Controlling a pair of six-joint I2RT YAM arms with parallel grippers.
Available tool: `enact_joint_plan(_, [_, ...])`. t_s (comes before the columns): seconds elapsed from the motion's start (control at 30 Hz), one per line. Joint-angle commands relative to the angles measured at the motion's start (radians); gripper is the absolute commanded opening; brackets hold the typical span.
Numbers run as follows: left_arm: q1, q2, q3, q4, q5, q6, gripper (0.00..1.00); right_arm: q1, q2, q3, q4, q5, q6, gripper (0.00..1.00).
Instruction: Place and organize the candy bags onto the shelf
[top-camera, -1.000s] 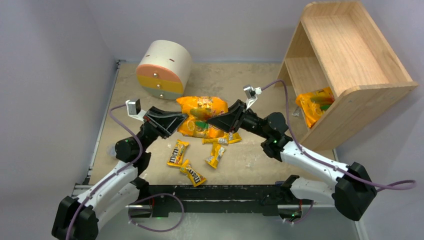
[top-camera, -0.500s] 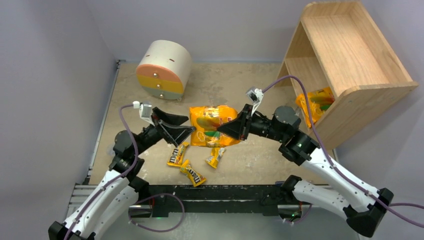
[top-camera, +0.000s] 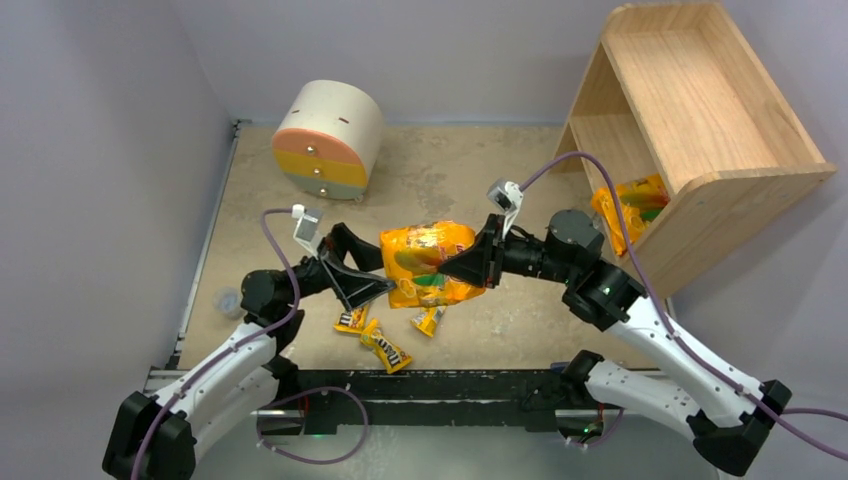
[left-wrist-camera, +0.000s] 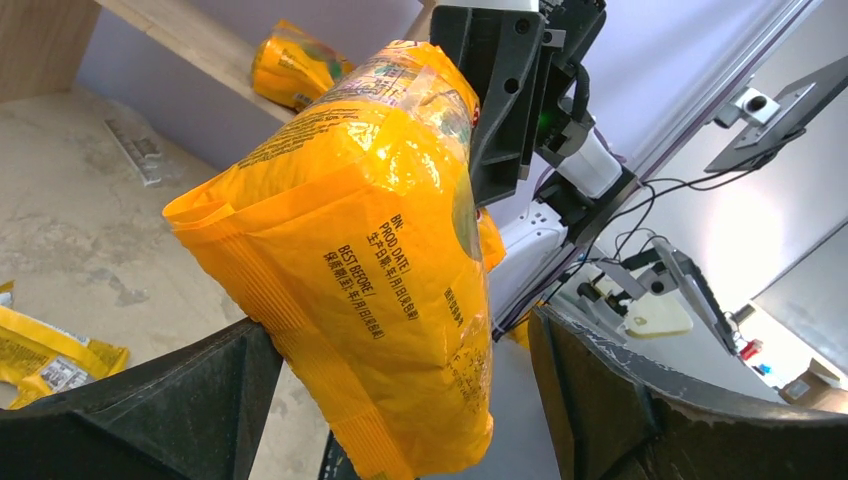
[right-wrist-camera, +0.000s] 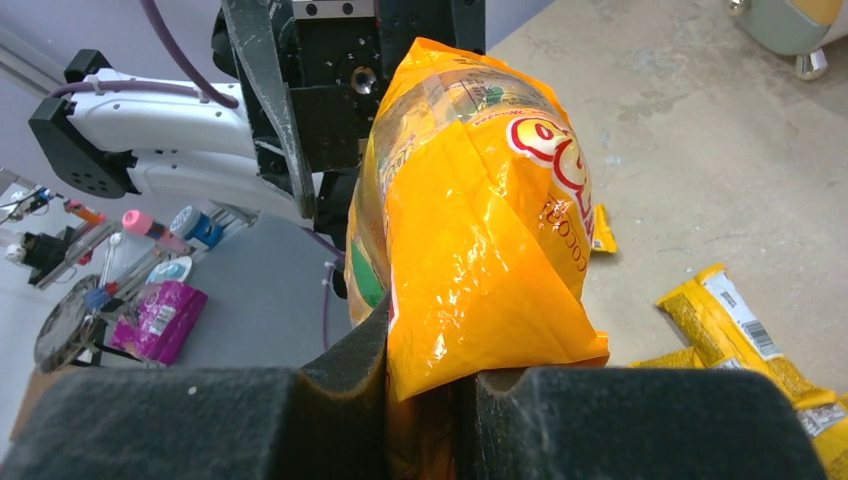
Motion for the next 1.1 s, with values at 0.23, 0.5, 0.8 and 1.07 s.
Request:
enact_joint_plan(0.23, [-0.006,0.037,0.022,0.162,0.037,-0.092,0.73,0.002,0.082,0.11,0.28,-0.115,-0.005,0.06])
enact_joint_plan(0.5, [-0.008,0.037,0.017,0.202,0.019,-0.126,0.22,0.003,0.08,0.14,0.199,-0.063,-0.048,0.13])
enact_joint_plan(0.8, [-0.007,0.035,0.066,-0.024,-0.133,-0.062,0.0,0.002,-0.031,0.17,-0.209,0.362,-0.047,0.96])
enact_joint_plan(1.07, [-0.006,0.215,0.317,-0.309,-0.367,0.129,0.0,0.002,-0.265,-0.046,-0.282,0.27,-0.061,0.99])
